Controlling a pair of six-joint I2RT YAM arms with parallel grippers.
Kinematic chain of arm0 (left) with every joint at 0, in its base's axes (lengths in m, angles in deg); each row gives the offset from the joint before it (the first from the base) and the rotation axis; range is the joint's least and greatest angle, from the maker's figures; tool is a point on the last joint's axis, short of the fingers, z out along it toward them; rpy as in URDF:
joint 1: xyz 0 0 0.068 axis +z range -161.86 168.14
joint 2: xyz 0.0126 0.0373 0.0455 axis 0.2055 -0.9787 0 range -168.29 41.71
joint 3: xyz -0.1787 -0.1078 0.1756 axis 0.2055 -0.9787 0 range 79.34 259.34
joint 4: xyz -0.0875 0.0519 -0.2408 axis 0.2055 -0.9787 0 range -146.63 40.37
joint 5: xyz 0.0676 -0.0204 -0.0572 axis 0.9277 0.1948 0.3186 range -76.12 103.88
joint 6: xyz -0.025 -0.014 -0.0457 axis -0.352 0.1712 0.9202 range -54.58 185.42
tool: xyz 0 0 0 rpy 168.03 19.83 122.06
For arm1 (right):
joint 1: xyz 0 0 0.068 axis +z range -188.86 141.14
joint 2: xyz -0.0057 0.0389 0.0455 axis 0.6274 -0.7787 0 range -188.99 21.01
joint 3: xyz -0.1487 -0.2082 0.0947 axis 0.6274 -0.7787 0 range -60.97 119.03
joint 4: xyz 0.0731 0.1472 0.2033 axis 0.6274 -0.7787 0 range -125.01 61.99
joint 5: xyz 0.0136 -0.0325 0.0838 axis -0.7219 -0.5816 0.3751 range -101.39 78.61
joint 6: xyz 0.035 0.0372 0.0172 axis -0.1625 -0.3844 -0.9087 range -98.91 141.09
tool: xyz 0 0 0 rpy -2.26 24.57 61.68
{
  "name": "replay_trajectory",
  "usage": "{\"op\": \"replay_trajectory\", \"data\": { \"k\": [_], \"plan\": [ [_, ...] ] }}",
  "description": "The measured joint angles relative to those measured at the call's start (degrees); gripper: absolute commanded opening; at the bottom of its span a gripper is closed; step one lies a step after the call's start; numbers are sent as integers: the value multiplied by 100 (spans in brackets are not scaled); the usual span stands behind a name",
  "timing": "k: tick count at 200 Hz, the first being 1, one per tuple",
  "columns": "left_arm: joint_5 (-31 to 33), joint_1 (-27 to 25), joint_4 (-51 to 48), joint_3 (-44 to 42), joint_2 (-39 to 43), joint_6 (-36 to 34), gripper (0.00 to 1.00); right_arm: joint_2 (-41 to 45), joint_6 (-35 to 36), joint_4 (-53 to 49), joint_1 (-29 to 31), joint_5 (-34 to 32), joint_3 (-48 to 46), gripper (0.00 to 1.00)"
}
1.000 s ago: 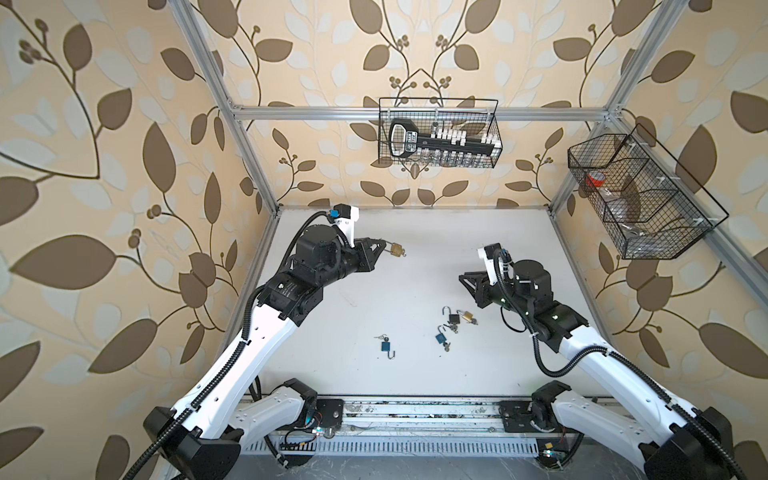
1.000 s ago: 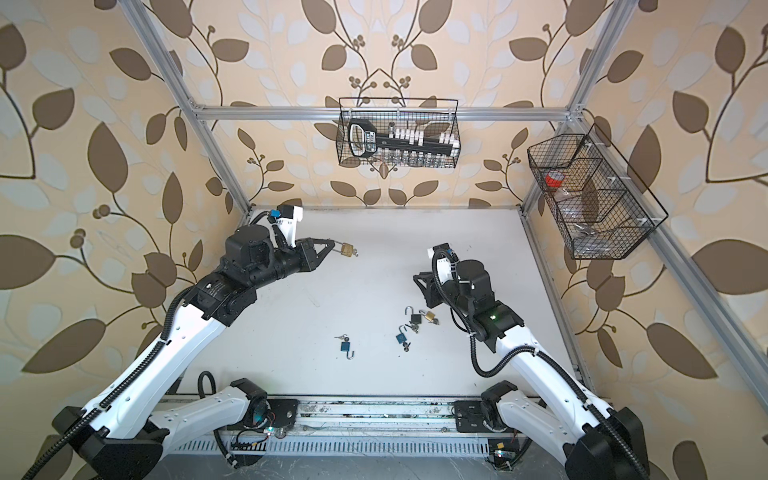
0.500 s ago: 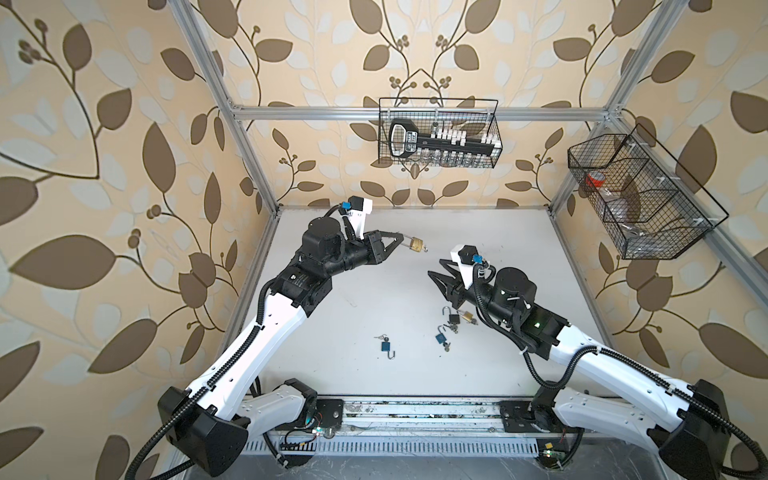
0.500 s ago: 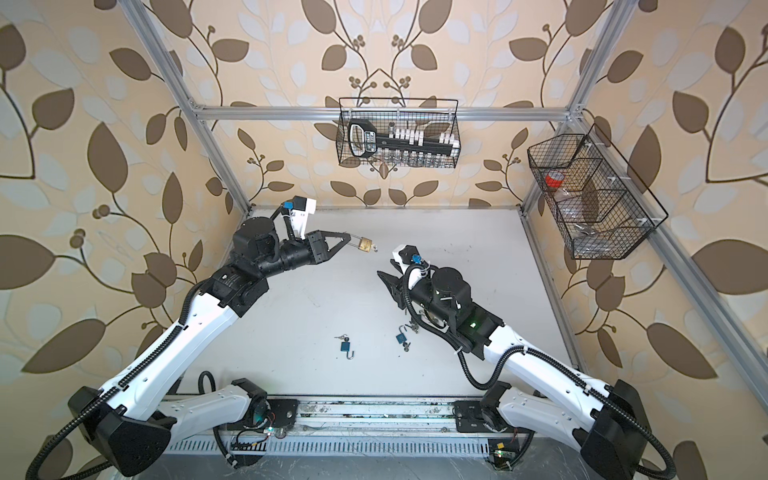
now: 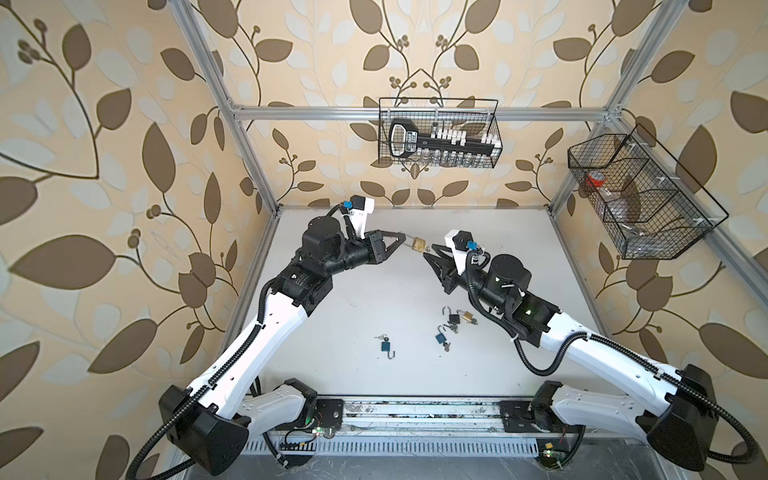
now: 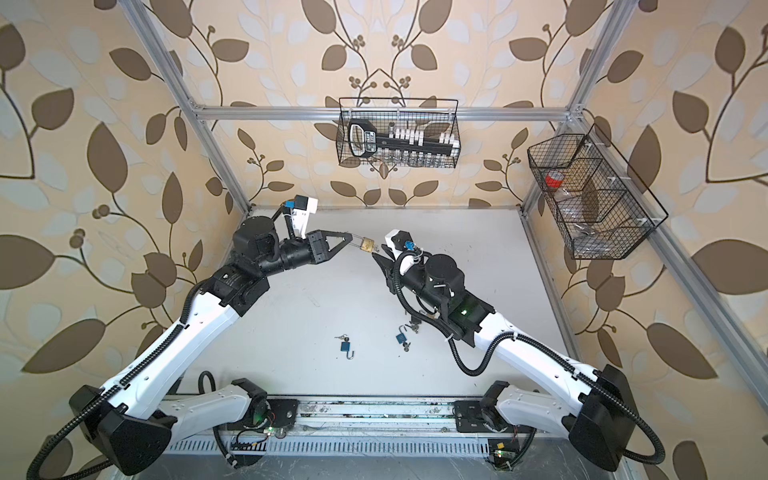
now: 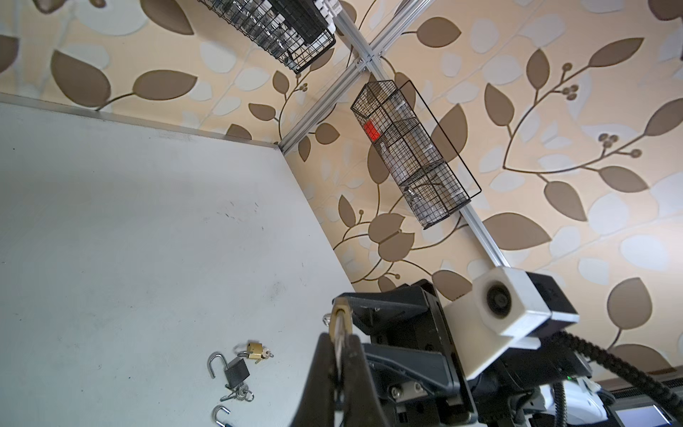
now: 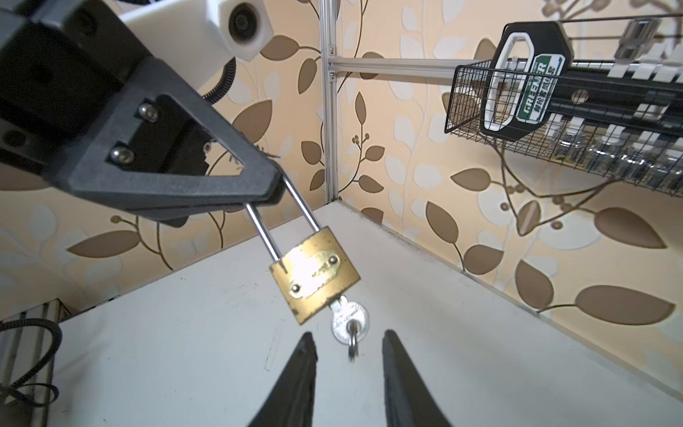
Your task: Lock with the key
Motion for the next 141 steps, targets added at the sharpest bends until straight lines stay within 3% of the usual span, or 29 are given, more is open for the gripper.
{"op": "replay_trajectory", "data": {
  "k": [53, 86, 104, 141],
  "plan": [
    [-4, 0, 2, 0, 0, 2, 0, -39, 0, -9, 0, 0, 35, 14],
    [-2, 2, 2, 0, 2, 17, 0, -50, -4, -7, 0, 0, 57, 13],
    [-2, 2, 0, 0, 2, 26, 0, -83, 0, -2, 0, 2, 63, 19],
    [-48, 0, 2, 0, 4, 70, 0, -160, -20, -11, 0, 15, 72, 16]
  ]
}}
